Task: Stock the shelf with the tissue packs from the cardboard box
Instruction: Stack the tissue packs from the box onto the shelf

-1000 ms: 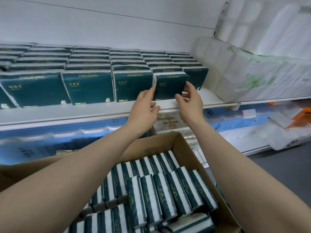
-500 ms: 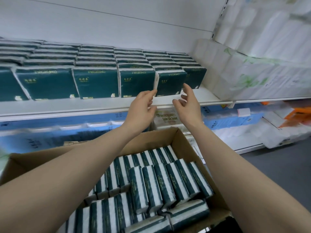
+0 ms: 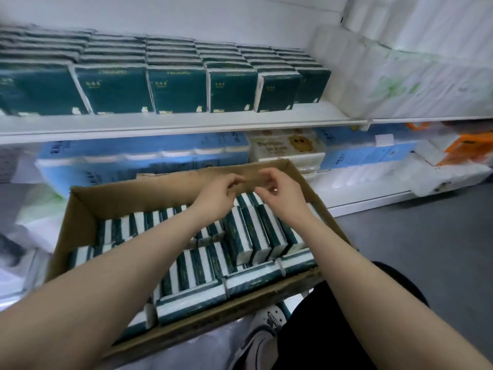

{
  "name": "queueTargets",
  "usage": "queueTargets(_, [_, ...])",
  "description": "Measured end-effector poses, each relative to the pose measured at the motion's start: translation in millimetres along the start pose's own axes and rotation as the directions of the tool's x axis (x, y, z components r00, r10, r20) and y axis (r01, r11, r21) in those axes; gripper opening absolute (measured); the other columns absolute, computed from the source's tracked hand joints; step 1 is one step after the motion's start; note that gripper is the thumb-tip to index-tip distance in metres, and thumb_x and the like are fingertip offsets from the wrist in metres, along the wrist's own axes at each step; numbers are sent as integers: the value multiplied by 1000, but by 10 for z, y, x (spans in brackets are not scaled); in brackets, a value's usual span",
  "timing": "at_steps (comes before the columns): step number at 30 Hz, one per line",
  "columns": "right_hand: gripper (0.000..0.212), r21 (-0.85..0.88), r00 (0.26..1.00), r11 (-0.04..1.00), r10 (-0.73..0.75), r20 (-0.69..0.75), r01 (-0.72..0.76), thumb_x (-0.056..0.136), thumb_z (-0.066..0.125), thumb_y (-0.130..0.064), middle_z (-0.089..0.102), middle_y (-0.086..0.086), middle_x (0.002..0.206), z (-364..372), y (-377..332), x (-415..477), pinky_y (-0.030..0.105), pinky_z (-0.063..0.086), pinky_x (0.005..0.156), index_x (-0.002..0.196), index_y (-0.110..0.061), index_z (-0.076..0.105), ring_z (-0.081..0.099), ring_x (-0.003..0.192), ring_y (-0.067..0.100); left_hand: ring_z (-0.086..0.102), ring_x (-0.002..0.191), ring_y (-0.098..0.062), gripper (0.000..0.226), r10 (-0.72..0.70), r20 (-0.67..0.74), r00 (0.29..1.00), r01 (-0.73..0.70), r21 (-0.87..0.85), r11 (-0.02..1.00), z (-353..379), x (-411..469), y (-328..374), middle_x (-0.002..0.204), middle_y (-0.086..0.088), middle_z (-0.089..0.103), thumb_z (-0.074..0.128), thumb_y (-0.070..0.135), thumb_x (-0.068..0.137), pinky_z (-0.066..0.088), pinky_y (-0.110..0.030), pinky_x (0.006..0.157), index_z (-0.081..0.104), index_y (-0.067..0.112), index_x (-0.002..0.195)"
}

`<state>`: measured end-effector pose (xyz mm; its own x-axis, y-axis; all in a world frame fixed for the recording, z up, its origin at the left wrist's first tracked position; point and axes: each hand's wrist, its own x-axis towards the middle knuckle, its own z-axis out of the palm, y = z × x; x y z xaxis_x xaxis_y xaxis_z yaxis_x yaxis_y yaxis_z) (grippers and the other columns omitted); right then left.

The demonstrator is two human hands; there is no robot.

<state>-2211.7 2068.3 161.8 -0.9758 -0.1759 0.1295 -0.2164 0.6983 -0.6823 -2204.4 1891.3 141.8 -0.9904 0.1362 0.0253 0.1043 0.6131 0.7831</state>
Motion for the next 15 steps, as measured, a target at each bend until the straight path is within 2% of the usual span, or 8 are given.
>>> queueTargets(4, [20, -96, 990, 995, 46, 137, -33, 89, 70, -29, 65, -4, 93, 79, -17, -215, 26, 46, 74, 107, -22, 65, 59, 80, 10, 45, 133, -18, 68, -82, 144, 986, 72, 74, 995, 62, -204, -176, 143, -4, 51, 42, -15, 80, 35, -26, 109, 48, 17, 140])
queueTargets(8, [9, -193, 954, 981, 64, 293, -6, 87, 72, -32, 64, -7, 80, 143, 35, -368, 24, 43, 70, 91, -25, 67, 56, 72, 4, 46, 131, -20, 66, -90, 201, 975, 66, 123, 990, 113, -311, -278, 142, -4, 52, 43, -11, 81, 34, -18, 99, 49, 17, 140])
queueTargets(11, [21, -259, 932, 965, 66, 357, 31, 85, 73, -43, 64, -6, 85, 185, 65, -421, 28, 49, 74, 90, -23, 71, 57, 77, 7, 49, 128, -18, 63, -88, 205, 975, 63, 123, 990, 134, -333, -349, 142, 0, 52, 52, -6, 83, 38, -22, 99, 49, 23, 140])
queueTargets(15, [46, -362, 911, 930, 91, 403, 67, 79, 68, -65, 48, -2, 101, 248, 32, -453, 34, 48, 78, 95, -22, 67, 54, 82, 14, 50, 125, -17, 67, -65, 220, 973, 38, 128, 991, 132, -368, -361, 143, 3, 49, 64, -3, 83, 42, -25, 98, 45, 23, 142])
